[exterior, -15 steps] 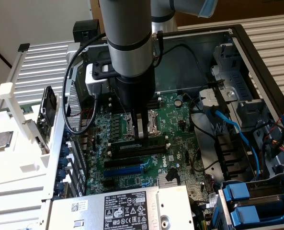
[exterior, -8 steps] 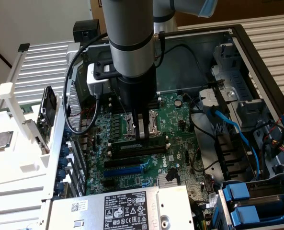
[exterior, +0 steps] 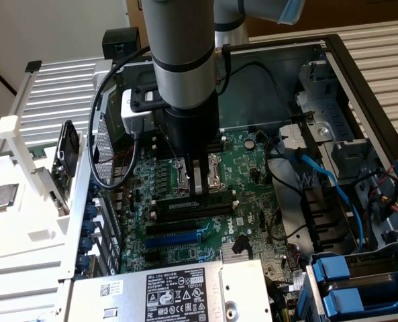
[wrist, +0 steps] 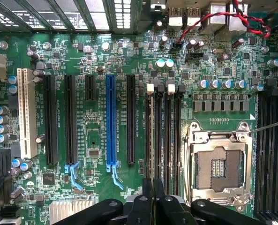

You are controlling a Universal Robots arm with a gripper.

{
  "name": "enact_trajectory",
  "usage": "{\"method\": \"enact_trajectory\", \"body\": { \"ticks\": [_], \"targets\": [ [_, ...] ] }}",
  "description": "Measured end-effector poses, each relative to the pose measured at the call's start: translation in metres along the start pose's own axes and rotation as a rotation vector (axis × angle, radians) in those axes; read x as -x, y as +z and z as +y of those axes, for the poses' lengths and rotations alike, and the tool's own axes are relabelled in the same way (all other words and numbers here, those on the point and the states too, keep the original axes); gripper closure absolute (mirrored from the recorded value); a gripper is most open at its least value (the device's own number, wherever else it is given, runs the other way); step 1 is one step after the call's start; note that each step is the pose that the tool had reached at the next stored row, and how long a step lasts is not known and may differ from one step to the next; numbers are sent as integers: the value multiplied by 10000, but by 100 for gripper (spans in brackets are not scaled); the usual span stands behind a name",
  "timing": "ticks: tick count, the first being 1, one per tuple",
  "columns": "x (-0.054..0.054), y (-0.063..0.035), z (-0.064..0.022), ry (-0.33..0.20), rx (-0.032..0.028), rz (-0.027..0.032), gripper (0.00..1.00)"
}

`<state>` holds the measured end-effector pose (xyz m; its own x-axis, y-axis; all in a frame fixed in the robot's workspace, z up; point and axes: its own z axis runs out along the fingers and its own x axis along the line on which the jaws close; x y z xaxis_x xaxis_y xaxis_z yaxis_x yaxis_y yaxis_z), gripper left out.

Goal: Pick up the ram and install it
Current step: 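Insert the ram into the slot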

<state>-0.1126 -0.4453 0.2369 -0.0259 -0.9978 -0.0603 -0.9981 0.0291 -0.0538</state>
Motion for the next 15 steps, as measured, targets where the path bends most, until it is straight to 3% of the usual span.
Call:
{"method": "enact_trajectory", "body": {
  "ticks": [15],
  "targets": [
    [-12, 9, 0, 16, 8, -74, 88]
  ]
}}
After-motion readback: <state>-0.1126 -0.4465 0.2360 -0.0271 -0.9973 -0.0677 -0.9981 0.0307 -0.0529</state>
